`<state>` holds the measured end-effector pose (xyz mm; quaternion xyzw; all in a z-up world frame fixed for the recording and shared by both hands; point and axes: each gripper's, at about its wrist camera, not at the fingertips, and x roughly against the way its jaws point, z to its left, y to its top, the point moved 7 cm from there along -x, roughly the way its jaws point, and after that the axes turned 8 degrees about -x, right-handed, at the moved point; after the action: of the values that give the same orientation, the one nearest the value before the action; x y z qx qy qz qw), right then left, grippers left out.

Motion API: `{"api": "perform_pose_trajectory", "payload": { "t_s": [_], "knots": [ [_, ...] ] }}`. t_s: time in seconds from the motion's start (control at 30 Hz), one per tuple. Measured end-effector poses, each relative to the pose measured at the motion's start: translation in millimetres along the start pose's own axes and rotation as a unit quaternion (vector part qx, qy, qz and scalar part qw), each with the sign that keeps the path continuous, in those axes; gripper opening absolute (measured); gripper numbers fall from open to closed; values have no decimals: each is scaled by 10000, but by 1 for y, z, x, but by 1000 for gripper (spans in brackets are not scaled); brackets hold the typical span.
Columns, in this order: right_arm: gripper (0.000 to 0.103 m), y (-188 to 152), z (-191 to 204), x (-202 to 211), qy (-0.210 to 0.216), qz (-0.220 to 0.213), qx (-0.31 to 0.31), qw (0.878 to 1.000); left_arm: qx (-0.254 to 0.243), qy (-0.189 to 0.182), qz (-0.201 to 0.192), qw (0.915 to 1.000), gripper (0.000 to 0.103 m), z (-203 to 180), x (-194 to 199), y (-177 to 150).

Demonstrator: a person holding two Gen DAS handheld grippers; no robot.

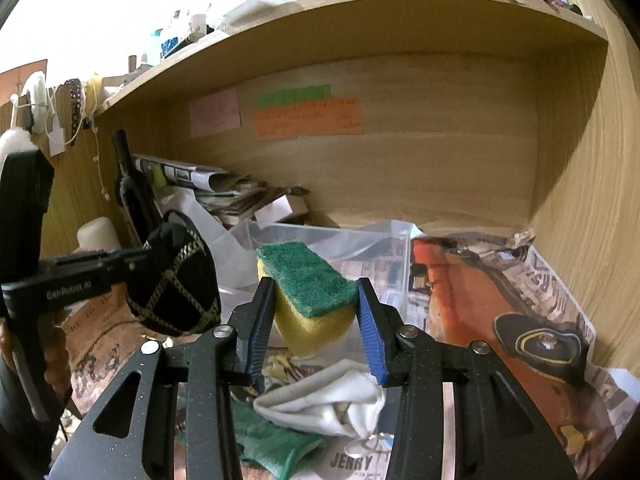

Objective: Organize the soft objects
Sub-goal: 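Carry the black pouch and the sponge over the clear plastic box with both tools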

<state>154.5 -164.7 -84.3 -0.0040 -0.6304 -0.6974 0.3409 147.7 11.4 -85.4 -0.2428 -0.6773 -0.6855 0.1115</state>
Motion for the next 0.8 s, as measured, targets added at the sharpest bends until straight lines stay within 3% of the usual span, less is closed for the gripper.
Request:
{"api": "perform_pose_trajectory", "payload": {
  "t_s": [0.23, 0.53, 0.8],
  "knots": [
    [37, 17, 1, -5, 2, -128, 75, 9999, -25, 8, -205, 9998, 15, 7, -4, 32],
    [37, 34, -2, -32, -114, -29, 179, 9998, -166, 323, -447, 9983, 15, 12, -22, 69],
    [37, 27, -10, -77, -350, 482, 317, 9977, -195, 485, -129, 9986, 15, 18, -72, 67]
  ]
}}
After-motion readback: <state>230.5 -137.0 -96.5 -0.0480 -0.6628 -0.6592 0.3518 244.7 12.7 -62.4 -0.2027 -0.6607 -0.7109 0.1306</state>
